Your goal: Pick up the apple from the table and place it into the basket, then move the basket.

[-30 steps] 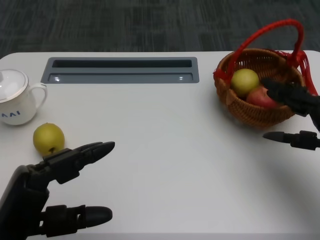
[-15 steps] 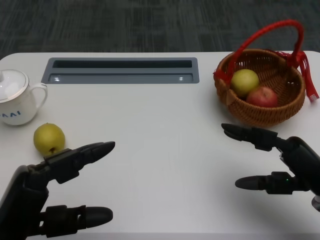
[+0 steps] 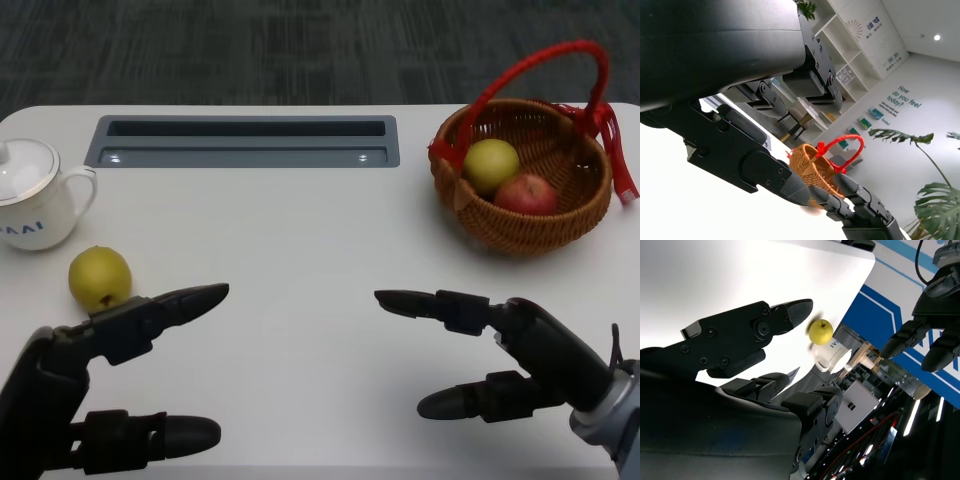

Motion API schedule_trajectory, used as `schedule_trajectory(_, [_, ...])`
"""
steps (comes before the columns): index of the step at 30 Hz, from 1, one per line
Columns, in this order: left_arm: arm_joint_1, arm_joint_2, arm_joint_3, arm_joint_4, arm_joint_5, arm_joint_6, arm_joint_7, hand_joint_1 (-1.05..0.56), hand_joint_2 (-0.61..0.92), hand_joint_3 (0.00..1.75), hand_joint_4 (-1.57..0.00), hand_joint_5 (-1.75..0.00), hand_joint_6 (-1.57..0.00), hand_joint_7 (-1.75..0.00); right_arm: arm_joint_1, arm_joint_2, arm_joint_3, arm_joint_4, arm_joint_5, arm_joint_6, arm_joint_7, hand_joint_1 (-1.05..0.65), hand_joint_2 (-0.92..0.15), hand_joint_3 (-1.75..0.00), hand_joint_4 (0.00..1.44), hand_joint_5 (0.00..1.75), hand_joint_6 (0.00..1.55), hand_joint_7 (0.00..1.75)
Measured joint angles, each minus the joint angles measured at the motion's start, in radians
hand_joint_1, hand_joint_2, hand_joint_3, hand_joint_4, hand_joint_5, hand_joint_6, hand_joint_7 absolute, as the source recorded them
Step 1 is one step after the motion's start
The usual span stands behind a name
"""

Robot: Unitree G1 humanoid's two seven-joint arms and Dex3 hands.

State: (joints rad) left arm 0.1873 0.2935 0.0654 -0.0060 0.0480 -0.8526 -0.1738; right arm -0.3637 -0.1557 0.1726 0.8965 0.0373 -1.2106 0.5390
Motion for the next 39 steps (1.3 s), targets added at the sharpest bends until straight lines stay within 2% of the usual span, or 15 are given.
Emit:
schedule_trajectory(7, [-0.003,0.006,0.0,-0.01,-0.003,0.003,-0.017,-0.37,0.74,0.0,-0.72,-0.01,-0.68,-0.01,-0.007,0.029,0.003,0.007,0.0,0.009,0.009,-0.36,-0.88,-0.01,0.55,0.0,0.48,0.01])
schedule_trajectory(16, [-0.005,0.004,0.0,-0.013,-0.002,0.006,-0.017,-0.18,0.75,0.0,-0.74,-0.01,-0.7,-0.01,-0.009,0.072,0.002,0.009,0.045,0.042,0.055,-0.24,-0.92,-0.02,0.56,0.0,0.51,0.01])
schedule_trajectory(24, [-0.003,-0.001,-0.003,-0.027,-0.002,0.019,-0.017,-0.17,0.75,0.0,-0.74,0.0,-0.7,-0.01,-0.009,0.073,0.0,-0.005,0.05,0.044,0.068,-0.2,-0.92,-0.02,0.56,0.0,0.51,0.0])
schedule_trajectory(39, [-0.003,-0.001,-0.013,-0.028,-0.009,0.021,-0.021,-0.2,0.76,0.0,-0.74,0.0,-0.7,0.0,-0.008,0.071,-0.002,-0.016,0.049,0.043,0.063,-0.24,-0.92,-0.01,0.56,0.0,0.51,0.0])
